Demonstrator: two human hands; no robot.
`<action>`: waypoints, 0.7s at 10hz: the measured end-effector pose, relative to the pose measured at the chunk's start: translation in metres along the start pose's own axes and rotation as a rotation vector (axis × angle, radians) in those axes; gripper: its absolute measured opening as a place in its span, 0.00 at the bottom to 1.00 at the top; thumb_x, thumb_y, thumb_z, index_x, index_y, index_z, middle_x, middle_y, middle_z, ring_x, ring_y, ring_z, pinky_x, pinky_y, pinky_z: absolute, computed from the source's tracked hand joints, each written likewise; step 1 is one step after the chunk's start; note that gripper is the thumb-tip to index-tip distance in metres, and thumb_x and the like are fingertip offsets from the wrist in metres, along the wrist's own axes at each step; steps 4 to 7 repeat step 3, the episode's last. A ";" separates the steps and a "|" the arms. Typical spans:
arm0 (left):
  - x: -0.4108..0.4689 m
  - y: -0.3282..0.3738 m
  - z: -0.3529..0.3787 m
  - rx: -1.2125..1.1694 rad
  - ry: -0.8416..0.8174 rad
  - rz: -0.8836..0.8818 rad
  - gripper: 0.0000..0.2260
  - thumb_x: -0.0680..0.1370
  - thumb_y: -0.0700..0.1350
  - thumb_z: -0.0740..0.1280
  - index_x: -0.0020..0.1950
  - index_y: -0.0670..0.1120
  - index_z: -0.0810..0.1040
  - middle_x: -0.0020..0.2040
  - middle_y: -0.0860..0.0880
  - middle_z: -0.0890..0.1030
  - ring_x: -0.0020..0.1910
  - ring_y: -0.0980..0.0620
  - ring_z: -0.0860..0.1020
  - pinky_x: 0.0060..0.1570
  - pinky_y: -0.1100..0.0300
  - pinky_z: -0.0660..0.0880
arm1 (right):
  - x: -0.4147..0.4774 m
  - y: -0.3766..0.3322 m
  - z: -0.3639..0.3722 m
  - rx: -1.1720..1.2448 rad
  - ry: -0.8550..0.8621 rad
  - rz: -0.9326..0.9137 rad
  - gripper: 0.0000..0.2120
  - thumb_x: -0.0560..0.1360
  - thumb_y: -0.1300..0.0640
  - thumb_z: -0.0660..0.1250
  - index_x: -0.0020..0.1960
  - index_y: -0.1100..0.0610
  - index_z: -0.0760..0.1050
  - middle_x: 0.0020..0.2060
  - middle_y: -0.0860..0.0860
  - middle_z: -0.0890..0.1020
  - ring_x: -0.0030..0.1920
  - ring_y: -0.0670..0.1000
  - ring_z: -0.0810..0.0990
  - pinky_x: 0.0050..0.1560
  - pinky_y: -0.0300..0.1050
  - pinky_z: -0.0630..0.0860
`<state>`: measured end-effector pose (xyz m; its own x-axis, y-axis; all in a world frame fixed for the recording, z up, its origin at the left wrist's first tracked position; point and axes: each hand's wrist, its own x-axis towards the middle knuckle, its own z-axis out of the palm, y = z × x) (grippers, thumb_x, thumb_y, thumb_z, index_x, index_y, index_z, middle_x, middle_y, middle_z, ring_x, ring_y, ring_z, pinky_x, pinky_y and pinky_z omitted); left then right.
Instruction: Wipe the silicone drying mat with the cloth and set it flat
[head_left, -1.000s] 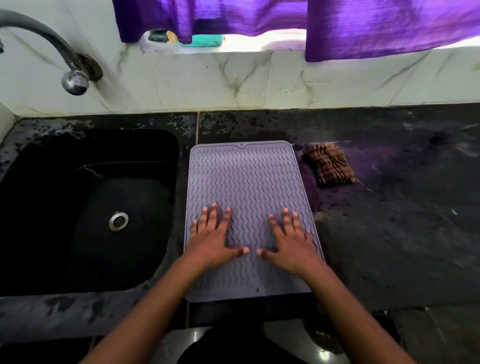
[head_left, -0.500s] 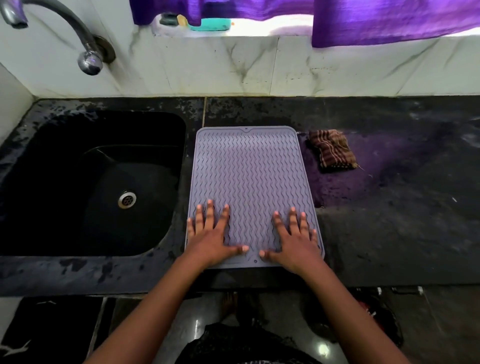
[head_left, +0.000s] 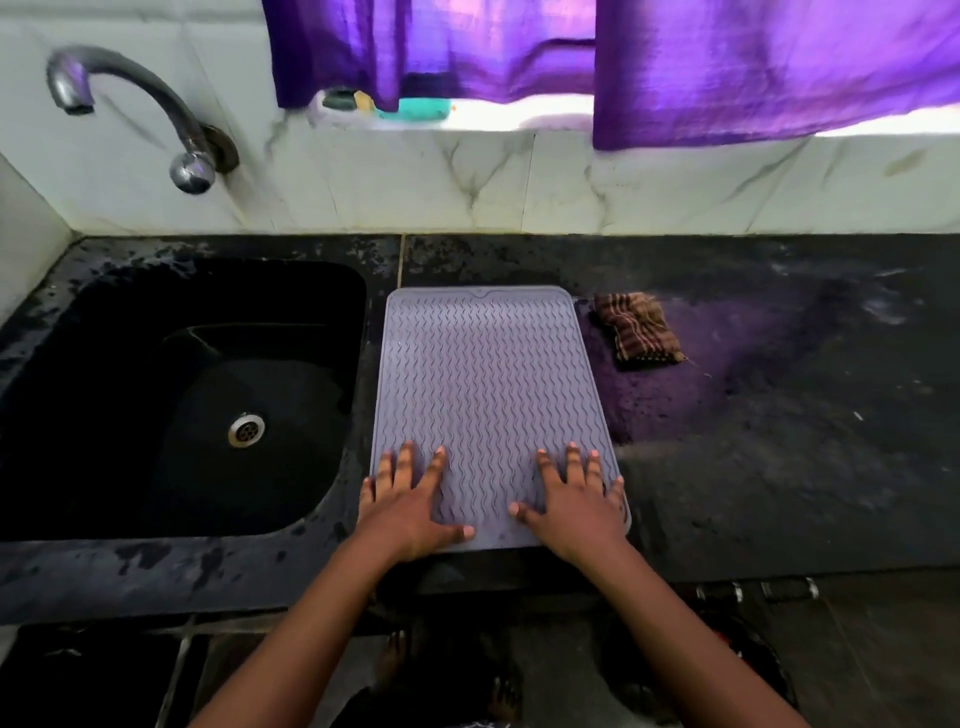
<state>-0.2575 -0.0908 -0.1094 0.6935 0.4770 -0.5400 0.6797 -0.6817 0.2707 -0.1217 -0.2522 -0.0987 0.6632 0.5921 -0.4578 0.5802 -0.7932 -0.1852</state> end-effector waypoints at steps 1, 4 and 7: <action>0.008 0.007 -0.047 0.014 0.181 -0.023 0.40 0.70 0.72 0.59 0.76 0.57 0.51 0.76 0.47 0.59 0.73 0.45 0.60 0.68 0.47 0.58 | 0.013 -0.030 -0.033 0.043 0.263 -0.075 0.35 0.74 0.36 0.54 0.75 0.48 0.45 0.76 0.57 0.43 0.74 0.60 0.38 0.69 0.64 0.40; 0.018 -0.025 -0.198 -0.096 0.899 0.247 0.21 0.74 0.56 0.66 0.64 0.49 0.74 0.62 0.47 0.78 0.61 0.46 0.74 0.57 0.51 0.72 | 0.055 -0.128 -0.138 0.180 0.605 -0.326 0.26 0.76 0.46 0.61 0.71 0.52 0.61 0.75 0.53 0.56 0.75 0.54 0.48 0.71 0.58 0.49; 0.018 -0.025 -0.198 -0.096 0.899 0.247 0.21 0.74 0.56 0.66 0.64 0.49 0.74 0.62 0.47 0.78 0.61 0.46 0.74 0.57 0.51 0.72 | 0.055 -0.128 -0.138 0.180 0.605 -0.326 0.26 0.76 0.46 0.61 0.71 0.52 0.61 0.75 0.53 0.56 0.75 0.54 0.48 0.71 0.58 0.49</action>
